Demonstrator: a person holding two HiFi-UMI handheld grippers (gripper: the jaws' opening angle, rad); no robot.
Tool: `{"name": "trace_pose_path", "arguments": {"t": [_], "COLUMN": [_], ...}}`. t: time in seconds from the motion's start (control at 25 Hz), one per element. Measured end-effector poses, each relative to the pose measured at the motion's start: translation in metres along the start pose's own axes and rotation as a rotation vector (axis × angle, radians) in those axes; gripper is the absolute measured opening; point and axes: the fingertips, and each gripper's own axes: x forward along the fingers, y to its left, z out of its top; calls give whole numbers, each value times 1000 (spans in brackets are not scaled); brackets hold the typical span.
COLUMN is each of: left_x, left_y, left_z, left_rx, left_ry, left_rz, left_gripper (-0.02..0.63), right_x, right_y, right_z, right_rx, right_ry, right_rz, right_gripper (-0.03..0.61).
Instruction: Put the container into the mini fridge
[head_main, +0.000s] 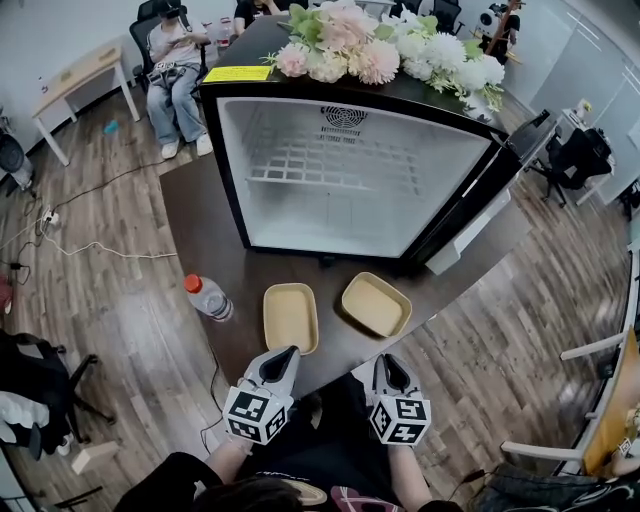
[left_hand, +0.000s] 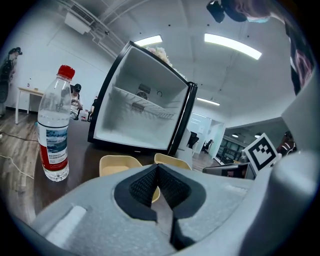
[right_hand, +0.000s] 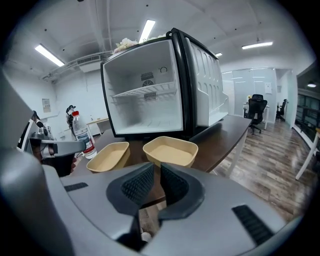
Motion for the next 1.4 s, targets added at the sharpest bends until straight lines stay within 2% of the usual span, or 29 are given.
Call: {"name": "trace_pose_path", "arguments": {"t": [0.28,0.56,0.72,0.88,1.0,1.4], "left_x": [19,43,48,54,56,62], "left_y": [16,23,27,36,40,41], "left_z": [12,23,22,26,21,23], "left_rx": [-24,-22,-6,-34,-55,-79], "left_ry": [-22,-37,-13,-28,-12,-13], "left_rz": [90,179,229,275,317,381], "left_gripper": [8,8,8,8,8,8], "right_x": [27,62,78,98,110,139], "right_y": [-43,-78,-91,-101,-104,-106], "right_z": [22,44,39,33,20,22], "right_rx": [-3,-56,-80,-122,-113,-179], "right_ry": [12,42,108,190,279,341], "right_rz": [-9,18,27,59,104,182], "right_gripper": [59,106,114,114,132,114]}}
